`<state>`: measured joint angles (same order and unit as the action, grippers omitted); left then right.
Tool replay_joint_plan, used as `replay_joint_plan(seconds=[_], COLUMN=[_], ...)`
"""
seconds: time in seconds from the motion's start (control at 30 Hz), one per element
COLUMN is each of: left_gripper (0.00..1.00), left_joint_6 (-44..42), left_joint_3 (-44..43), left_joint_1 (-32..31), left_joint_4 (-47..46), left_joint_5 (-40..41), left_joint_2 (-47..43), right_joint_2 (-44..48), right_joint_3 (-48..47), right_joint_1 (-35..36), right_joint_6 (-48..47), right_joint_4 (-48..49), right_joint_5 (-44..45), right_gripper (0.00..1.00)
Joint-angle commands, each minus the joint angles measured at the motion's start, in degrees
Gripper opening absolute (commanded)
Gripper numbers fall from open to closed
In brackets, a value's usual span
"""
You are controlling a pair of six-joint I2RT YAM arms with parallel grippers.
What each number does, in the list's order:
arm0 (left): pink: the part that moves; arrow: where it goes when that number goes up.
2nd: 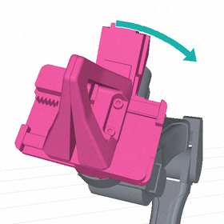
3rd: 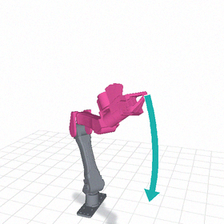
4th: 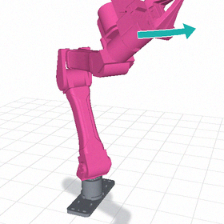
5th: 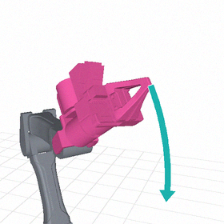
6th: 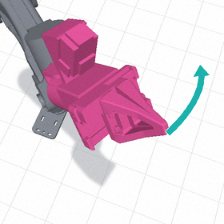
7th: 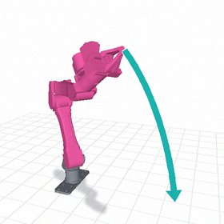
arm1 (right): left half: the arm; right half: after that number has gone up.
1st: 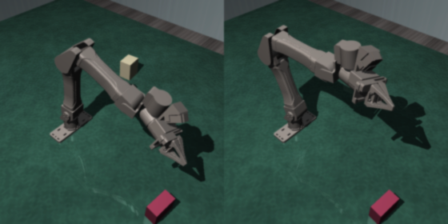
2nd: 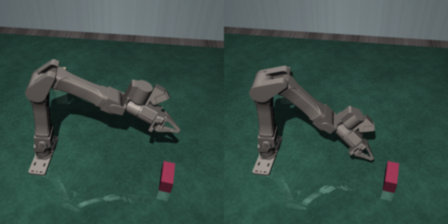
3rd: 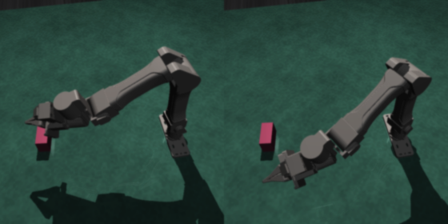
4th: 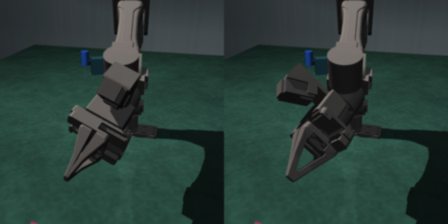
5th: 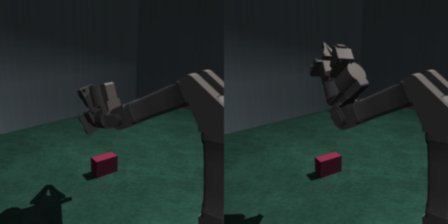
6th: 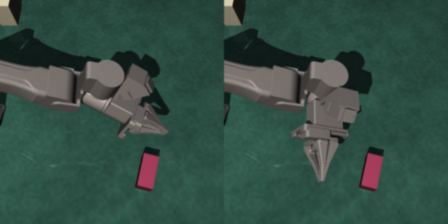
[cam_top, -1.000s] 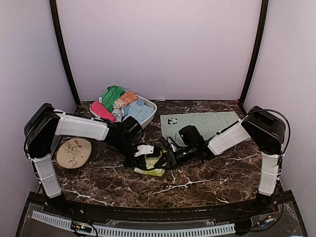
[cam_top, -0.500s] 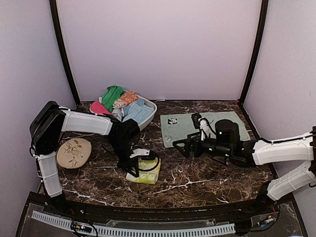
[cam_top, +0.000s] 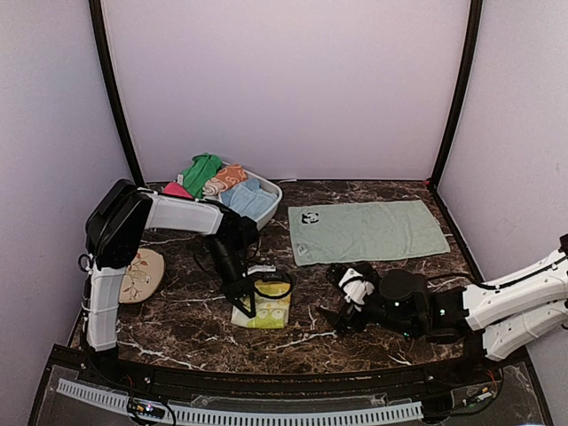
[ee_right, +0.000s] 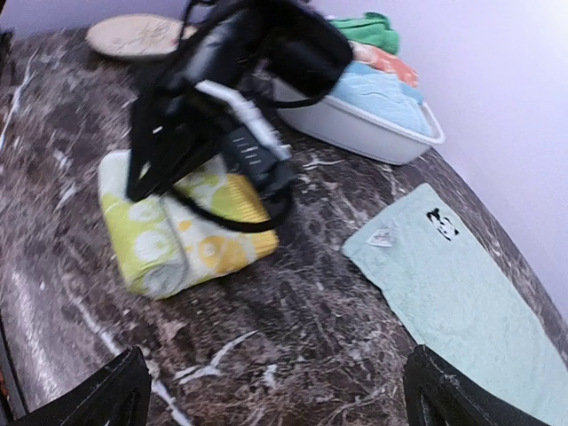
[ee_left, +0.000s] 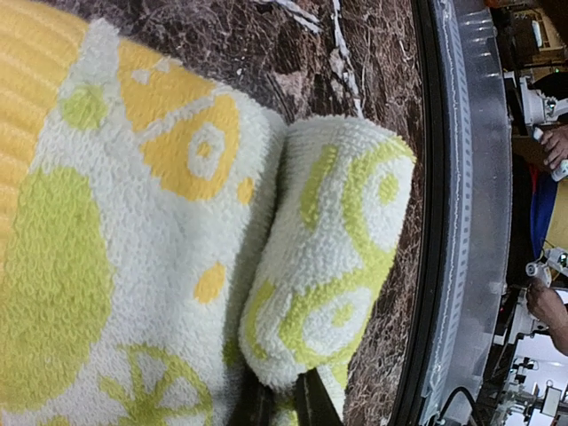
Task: Roll the towels
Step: Roll the towel at the center of the board.
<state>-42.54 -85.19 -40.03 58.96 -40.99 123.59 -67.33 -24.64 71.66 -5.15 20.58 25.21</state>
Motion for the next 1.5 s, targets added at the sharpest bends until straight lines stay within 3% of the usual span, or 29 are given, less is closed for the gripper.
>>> replay_joint_plan(seconds=[0.0,0.33,0.6,0.83,1.07,1.17,1.33,1.47], left_gripper=[0.0,0.0,0.0,0.04,0.12,0.19,0.39,0.42], left_joint_6=[0.8,3.0,3.2,2.7,0.8,1.3,5.7,6.7], left_joint_3=[-0.2,-2.2,-2.0,-3.0,-0.8,-0.2,4.2,11.1], left_joint_1=[0.3,0.9,1.0,1.0,1.4,2.4,3.0,4.3], left_joint_4=[-0.5,-0.3,-1.1,-0.3,-1.7,-3.5,-13.0,-19.8], left_joint_5=[3.9,6.3,7.9,7.6,6.4,5.2,3.7,5.6], left_joint_2=[2.6,4.6,4.7,4.4,2.4,0.4,-6.8,-15.0], right_joint_2=[-7.9,-37.0,-47.1,-49.9,-50.4,-50.7,-49.2,-46.5], right_joint_3=[-3.6,-14.6,-20.3,-22.2,-24.1,-25.3,-27.0,-27.2], right_joint_1=[8.7,13.1,10.9,8.3,5.4,4.4,0.9,-2.6], right_joint_6=[-17.0,-46.9,-51.8,-48.0,-35.8,-29.7,-16.5,-7.4], right_joint_4=[2.6,24.9,28.9,24.6,14.2,8.8,0.4,-3.9], right_joint_5=[8.1,8.7,5.9,3.7,-0.4,-2.5,-10.3,-18.8], right_gripper=[0.98,0.79,0.73,0.63,0.42,0.27,0.17,0.11])
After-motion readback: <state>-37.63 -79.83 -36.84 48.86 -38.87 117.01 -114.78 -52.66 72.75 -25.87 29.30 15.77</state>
